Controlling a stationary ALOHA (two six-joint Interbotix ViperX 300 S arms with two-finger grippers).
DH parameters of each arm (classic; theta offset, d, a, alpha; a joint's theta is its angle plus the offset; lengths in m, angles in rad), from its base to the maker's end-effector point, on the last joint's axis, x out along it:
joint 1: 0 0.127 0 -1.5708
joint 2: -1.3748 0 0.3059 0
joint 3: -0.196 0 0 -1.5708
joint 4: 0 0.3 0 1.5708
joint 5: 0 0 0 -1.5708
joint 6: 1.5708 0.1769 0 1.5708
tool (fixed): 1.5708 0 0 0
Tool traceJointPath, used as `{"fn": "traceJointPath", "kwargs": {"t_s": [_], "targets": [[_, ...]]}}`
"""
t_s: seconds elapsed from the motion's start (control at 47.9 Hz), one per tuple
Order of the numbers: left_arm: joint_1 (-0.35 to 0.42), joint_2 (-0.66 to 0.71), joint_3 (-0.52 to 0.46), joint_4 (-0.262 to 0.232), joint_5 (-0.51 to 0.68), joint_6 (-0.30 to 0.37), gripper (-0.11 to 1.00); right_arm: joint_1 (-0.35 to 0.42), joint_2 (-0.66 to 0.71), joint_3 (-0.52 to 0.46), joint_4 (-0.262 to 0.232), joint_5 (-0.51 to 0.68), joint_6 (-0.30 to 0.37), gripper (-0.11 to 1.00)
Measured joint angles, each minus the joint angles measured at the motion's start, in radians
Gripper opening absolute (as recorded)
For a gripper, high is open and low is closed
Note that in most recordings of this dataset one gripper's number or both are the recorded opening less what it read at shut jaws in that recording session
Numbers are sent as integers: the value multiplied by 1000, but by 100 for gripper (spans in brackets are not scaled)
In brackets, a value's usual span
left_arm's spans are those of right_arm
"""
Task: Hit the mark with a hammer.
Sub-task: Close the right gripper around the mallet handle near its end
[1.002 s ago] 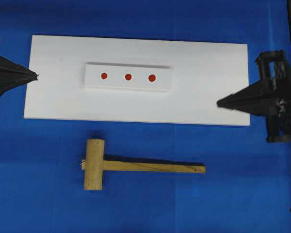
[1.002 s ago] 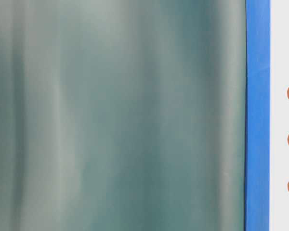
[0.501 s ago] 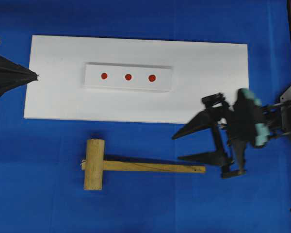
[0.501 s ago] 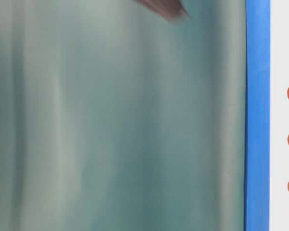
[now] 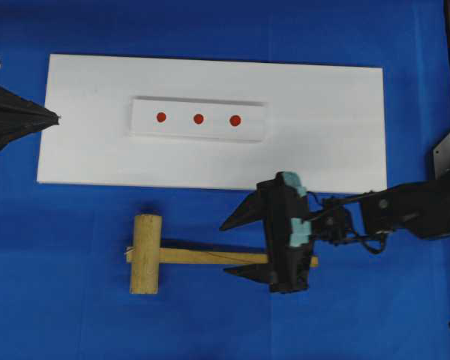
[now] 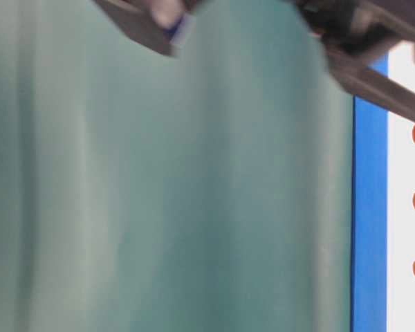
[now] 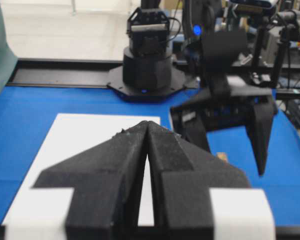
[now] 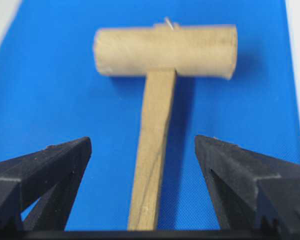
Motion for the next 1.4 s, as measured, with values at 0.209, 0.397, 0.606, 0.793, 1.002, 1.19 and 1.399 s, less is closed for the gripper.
{"fn": "traceJointPath", "kwargs": {"t_s": [0.209, 0.397, 0.606, 0.793, 1.002, 1.19, 1.399], "targets": [[0, 0, 3, -2, 0, 0, 0, 15, 143, -67, 61, -21, -3, 88], [-2, 0, 8, -2, 0, 0, 0, 15, 215, -89, 100, -29, -6, 88], [0, -2, 8, -2, 0, 0, 0, 26, 241, -100, 107, -35, -14, 86], [0, -2, 8, -2, 0, 0, 0, 25, 245, -103, 109, -38, -18, 40], [0, -2, 8, -2, 0, 0, 0, 25, 245, -109, 109, -38, -28, 10], [0, -3, 8, -2, 2, 0, 0, 25, 212, -106, 110, -32, -32, 10], [0, -11, 9, -2, 8, 0, 0, 26, 60, -71, 110, 3, -84, 10]]}}
